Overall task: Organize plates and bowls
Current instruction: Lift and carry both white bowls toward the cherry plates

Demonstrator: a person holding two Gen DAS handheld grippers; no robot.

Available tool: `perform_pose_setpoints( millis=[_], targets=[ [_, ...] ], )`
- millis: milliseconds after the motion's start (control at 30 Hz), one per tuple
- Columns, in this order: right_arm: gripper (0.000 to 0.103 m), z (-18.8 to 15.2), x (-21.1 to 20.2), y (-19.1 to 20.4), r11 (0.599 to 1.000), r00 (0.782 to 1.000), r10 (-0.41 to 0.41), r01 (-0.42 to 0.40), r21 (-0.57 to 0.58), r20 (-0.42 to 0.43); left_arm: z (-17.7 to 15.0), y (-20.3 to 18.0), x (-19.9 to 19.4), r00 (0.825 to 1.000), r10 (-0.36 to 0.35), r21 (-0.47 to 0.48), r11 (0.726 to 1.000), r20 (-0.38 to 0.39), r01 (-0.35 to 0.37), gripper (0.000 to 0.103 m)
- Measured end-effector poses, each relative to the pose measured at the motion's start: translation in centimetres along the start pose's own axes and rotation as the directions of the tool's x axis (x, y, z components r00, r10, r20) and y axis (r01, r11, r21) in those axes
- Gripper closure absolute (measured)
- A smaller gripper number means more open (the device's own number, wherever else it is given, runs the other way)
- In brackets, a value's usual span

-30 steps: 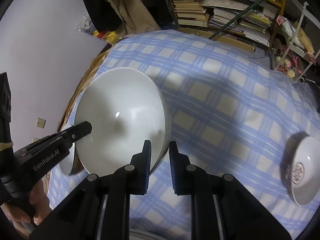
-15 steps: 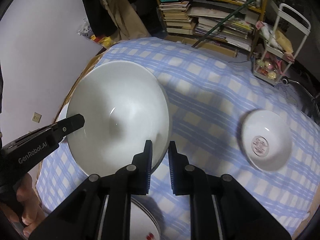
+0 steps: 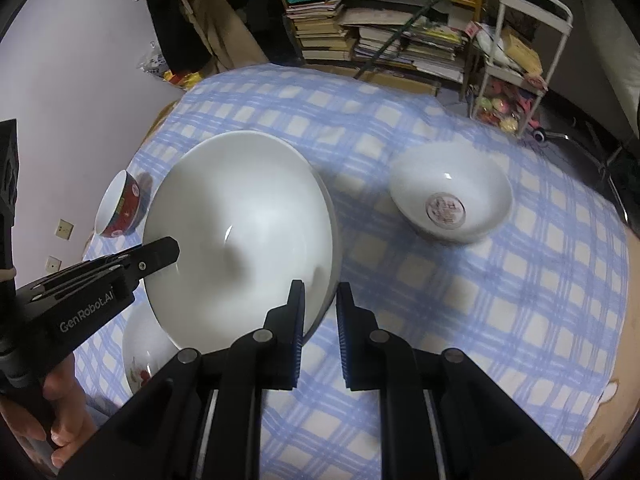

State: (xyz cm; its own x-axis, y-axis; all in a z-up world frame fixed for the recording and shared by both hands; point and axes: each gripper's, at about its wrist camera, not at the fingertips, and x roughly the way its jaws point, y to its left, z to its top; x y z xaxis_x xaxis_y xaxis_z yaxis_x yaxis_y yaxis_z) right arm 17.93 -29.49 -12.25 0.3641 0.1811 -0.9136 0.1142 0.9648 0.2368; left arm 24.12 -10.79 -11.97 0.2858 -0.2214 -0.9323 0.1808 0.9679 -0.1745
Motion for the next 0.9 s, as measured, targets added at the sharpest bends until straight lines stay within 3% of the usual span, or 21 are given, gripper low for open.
perform_pose_setpoints(
  millis=[667, 900],
  targets=[
    [0.087, -3.3, 0.2, -3.4, 0.995, 0.996, -0.090, 0.090, 0.044, -0.014, -4.3, -3.3, 2.9, 0.998, -0.034, 0.021, 0.999, -0.055, 0.035, 0.095],
    [0.087, -3.8, 2.9, -4.3, 0.993, 0.995, -0.079, 0.083, 0.079, -0.057, -4.5, -3.7, 4.7, 0.996, 0.012, 0.052, 0.999, -0.084, -0.008, 0.094]
  ],
)
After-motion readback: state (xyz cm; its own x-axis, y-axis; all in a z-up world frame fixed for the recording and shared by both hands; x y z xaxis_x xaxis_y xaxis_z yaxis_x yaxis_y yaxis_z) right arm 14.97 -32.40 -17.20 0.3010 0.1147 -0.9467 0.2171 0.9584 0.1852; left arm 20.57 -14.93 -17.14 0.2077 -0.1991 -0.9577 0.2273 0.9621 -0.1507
